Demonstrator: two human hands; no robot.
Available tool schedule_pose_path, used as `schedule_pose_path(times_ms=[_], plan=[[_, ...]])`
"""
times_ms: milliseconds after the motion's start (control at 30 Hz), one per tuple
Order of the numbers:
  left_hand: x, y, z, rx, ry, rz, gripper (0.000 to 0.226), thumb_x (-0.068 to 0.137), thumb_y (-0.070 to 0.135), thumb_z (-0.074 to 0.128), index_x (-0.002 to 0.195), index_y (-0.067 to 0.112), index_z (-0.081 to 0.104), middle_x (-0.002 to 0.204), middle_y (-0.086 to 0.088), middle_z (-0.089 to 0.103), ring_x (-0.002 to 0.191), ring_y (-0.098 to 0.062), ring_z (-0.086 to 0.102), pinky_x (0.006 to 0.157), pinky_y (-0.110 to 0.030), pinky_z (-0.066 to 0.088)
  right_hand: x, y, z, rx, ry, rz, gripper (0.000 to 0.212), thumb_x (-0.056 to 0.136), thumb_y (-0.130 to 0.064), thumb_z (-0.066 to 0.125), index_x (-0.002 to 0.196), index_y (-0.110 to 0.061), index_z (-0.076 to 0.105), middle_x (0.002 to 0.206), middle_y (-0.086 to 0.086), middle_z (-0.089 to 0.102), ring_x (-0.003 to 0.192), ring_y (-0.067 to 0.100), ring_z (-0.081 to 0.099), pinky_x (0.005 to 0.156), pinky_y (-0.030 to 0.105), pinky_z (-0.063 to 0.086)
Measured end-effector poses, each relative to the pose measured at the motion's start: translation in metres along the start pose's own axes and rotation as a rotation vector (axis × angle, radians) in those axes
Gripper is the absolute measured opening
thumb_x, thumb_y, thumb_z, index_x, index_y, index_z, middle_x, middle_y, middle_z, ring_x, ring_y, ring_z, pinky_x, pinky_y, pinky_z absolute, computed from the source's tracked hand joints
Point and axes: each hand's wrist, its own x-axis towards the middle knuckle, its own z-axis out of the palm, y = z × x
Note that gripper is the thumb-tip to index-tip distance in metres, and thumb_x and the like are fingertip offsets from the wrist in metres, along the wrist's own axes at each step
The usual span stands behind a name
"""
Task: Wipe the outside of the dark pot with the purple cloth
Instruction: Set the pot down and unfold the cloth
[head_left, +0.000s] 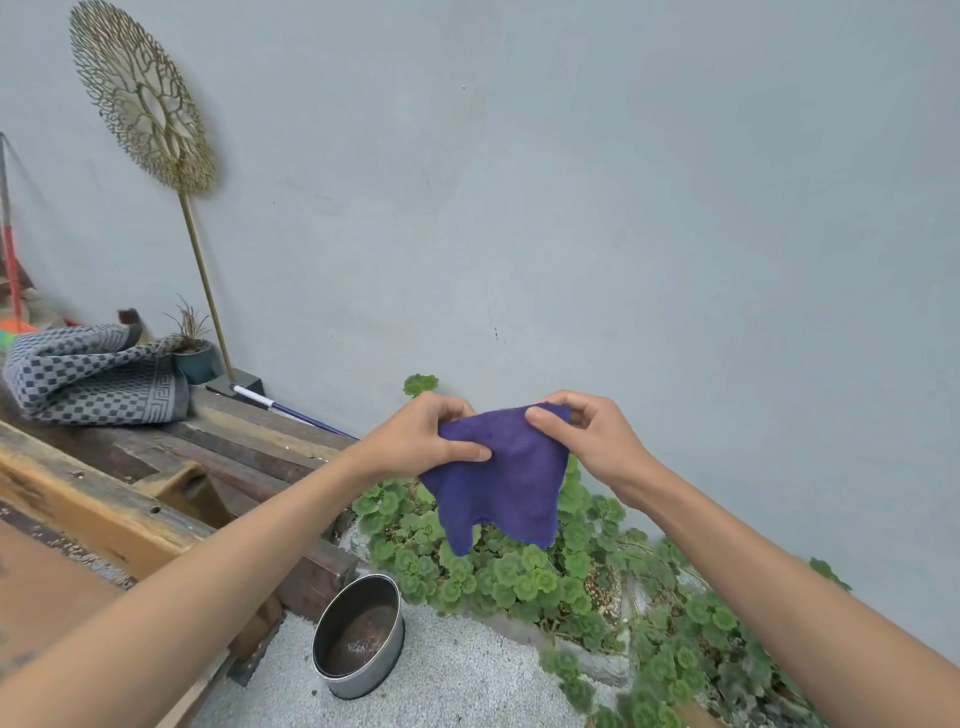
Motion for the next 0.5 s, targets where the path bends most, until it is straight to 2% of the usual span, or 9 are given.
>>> schedule_pose_path(times_ms=[100,233,333,433,500], plan=[[-0.002,-0.007,-0.012,0.035,0.035,-0.033,0.035,0.069,0.029,0.09,0.075,0.005,0.066,0.076,-0.02,0.068,0.068,-0.019,0.062,0.063,-0.035,0.045,0.004,0.004,-0.003,-0.011,0.097,-0.003,0.008,0.092,-0.01,0.073,0.096,-0.006,0.078,0.083,-0.005,0.078,0.076,0.004,0.07,0.07,0.016,0.053],[-0.008,-0.012,-0.032,0.11,0.042,-0.044,0.046,0.061,0.041,0.093,0.058,0.015,0.055,0.06,-0.008,0.053,0.057,-0.017,0.048,0.056,-0.033,0.034,0.008,0.005,0.0,-0.083,0.067,-0.003,0.013,0.087,-0.005,0.077,0.098,-0.01,0.08,0.089,-0.001,0.081,0.083,0.008,0.074,0.078,0.019,0.056],[-0.017,-0.021,-0.051,0.141,0.017,-0.044,0.048,0.062,0.042,0.092,0.062,0.009,0.057,0.062,-0.008,0.055,0.059,-0.019,0.048,0.057,-0.037,0.036,0.011,0.007,0.009,-0.117,0.042,-0.002,0.015,0.086,-0.004,0.077,0.096,-0.014,0.08,0.09,-0.001,0.081,0.085,0.008,0.075,0.078,0.019,0.056],[-0.031,-0.034,-0.065,0.198,-0.002,-0.045,0.038,0.065,0.038,0.091,0.068,0.01,0.065,0.064,-0.012,0.064,0.063,-0.019,0.054,0.059,-0.042,0.045,0.014,0.013,0.023,-0.181,0.017,-0.004,0.01,0.089,-0.009,0.076,0.096,-0.015,0.079,0.092,0.001,0.081,0.089,0.013,0.075,0.082,0.024,0.057],[-0.044,-0.045,-0.071,0.23,0.022,-0.065,0.029,0.068,0.029,0.09,0.071,0.012,0.067,0.062,-0.002,0.065,0.061,-0.012,0.056,0.059,-0.036,0.046,0.016,0.022,0.038,-0.229,-0.011,-0.002,0.008,0.091,-0.015,0.075,0.099,-0.014,0.077,0.096,0.003,0.08,0.094,0.019,0.076,0.086,0.033,0.058]])
